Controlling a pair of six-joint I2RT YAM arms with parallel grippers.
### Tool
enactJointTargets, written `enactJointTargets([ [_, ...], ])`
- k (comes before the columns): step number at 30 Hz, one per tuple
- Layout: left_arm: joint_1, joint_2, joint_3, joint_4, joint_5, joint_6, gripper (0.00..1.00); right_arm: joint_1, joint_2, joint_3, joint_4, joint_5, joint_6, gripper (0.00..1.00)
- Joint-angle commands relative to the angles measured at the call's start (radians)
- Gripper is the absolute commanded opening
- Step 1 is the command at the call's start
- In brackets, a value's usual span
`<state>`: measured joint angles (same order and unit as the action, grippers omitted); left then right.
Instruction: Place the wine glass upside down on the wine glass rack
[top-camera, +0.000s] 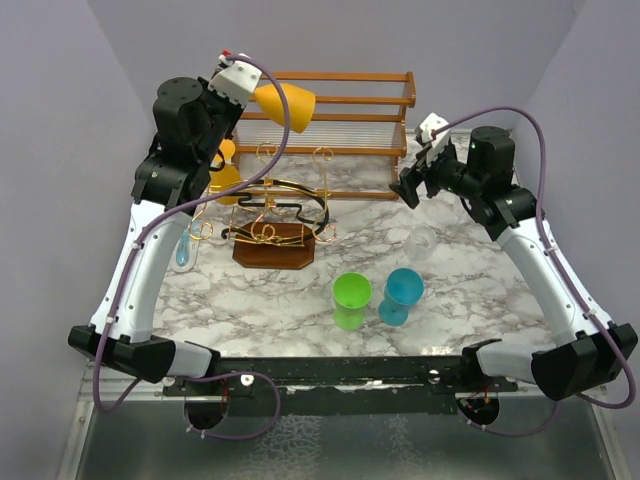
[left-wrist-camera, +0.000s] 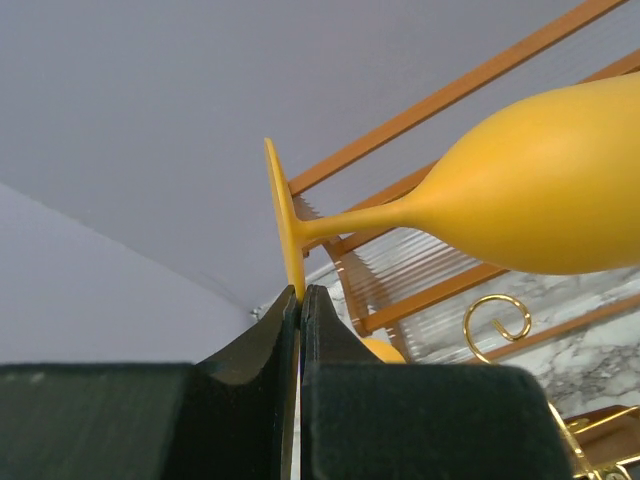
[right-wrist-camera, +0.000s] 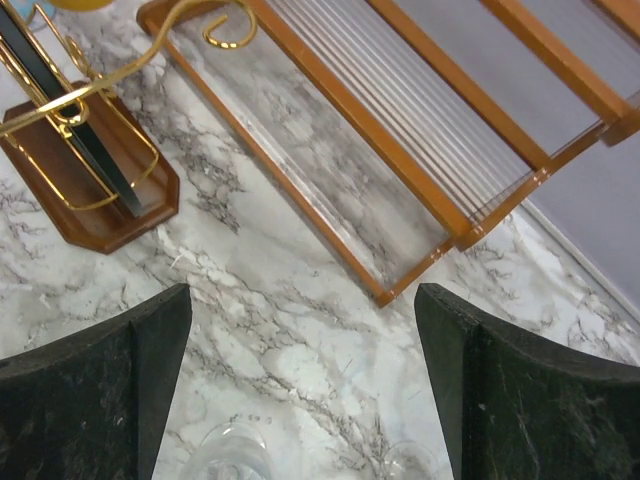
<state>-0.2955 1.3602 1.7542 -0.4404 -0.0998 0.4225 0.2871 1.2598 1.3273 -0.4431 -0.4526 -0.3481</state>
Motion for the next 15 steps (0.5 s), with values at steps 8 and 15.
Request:
enactJointTargets([
  [8,-0.097,0.104,0.081,0.077,-0.16,0.361,0.0,0.002,-0.181,-0.063,-0.005,0.065,-0.023,0.93],
  [15,-0.171,0.168,0.057,0.12,-0.23,0.523,0.0,-0.021,-0.203,-0.068,-0.009,0.043,-0.019,0.93],
])
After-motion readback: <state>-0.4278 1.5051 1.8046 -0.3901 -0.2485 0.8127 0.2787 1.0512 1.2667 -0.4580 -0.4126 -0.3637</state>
